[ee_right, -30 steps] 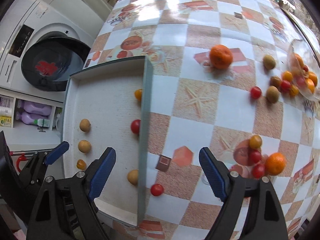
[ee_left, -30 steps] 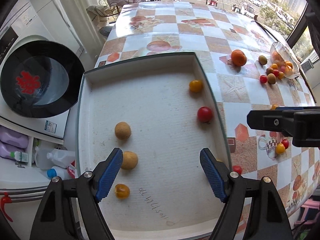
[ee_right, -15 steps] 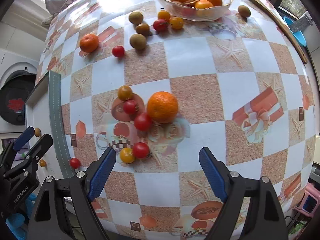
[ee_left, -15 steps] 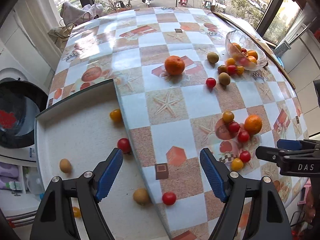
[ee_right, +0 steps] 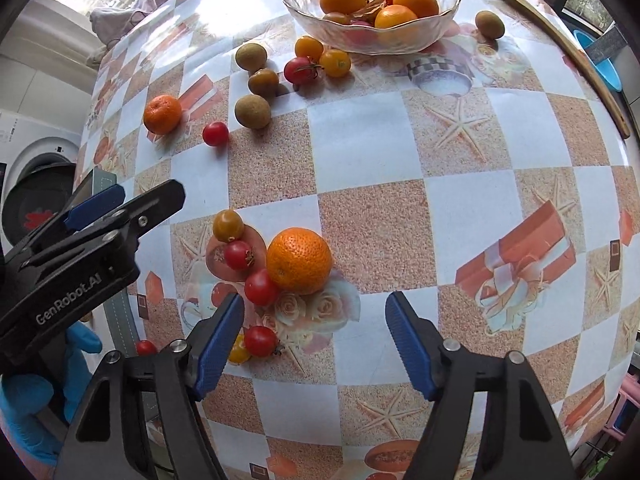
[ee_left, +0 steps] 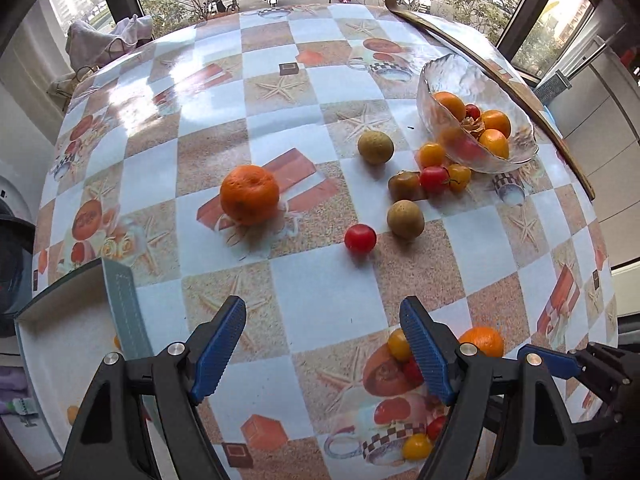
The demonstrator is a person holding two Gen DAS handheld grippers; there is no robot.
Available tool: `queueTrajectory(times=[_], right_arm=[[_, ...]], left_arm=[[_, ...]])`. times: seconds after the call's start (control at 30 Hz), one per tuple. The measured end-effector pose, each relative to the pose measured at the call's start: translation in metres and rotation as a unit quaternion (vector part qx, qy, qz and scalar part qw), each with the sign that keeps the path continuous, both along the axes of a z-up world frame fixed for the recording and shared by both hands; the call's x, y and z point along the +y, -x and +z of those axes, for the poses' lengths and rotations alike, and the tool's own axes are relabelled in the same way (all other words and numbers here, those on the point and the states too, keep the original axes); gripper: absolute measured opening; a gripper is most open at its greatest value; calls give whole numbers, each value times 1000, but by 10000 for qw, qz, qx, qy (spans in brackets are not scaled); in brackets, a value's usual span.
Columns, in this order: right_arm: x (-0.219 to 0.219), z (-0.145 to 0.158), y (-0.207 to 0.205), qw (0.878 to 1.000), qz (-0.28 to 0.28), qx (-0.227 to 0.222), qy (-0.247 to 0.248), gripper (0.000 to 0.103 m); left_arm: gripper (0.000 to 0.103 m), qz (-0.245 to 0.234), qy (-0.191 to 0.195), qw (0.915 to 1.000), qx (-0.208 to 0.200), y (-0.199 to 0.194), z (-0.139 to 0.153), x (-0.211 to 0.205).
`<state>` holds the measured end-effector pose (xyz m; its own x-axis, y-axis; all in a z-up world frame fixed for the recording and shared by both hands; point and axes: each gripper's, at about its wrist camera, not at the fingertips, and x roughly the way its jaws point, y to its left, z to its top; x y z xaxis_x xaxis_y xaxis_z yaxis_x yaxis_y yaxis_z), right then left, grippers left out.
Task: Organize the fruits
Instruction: 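Move both tools back over the fruits on the table, then grasp a mandarin orange with the right tool while the left tool grasps a red cherry tomato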
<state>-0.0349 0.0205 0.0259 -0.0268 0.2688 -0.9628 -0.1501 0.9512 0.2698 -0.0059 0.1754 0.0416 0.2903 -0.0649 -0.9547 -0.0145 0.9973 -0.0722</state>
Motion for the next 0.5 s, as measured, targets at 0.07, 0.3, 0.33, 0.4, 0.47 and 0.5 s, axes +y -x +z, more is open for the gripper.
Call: queueTrajectory(times=[0.07, 0.3, 0.33, 0.4, 0.47, 0.5], right_arm=[[2, -4, -3, 9999, 14, 55, -84, 67], [5, -14, -11, 9995, 49, 171, -267, 61], [5, -15, -12, 9994, 46, 188, -276, 60], [8, -17, -15, 9994, 55, 178, -303, 58], [14, -18, -17, 9992, 112, 178, -330, 53], [17, -18, -17, 9992, 147, 168, -327, 46]], left_arm=[[80, -33, -1, 10000, 27, -9, -6, -4], [80, -121, -23, 9999, 108, -29, -22, -14], [80, -146, -47, 9998, 94, -30, -24, -15], [80, -185, -78, 9998, 82, -34, -26, -17], [79, -199, -83, 9997, 94, -36, -29, -19], [76, -204, -119, 9997, 84, -37, -29, -20]])
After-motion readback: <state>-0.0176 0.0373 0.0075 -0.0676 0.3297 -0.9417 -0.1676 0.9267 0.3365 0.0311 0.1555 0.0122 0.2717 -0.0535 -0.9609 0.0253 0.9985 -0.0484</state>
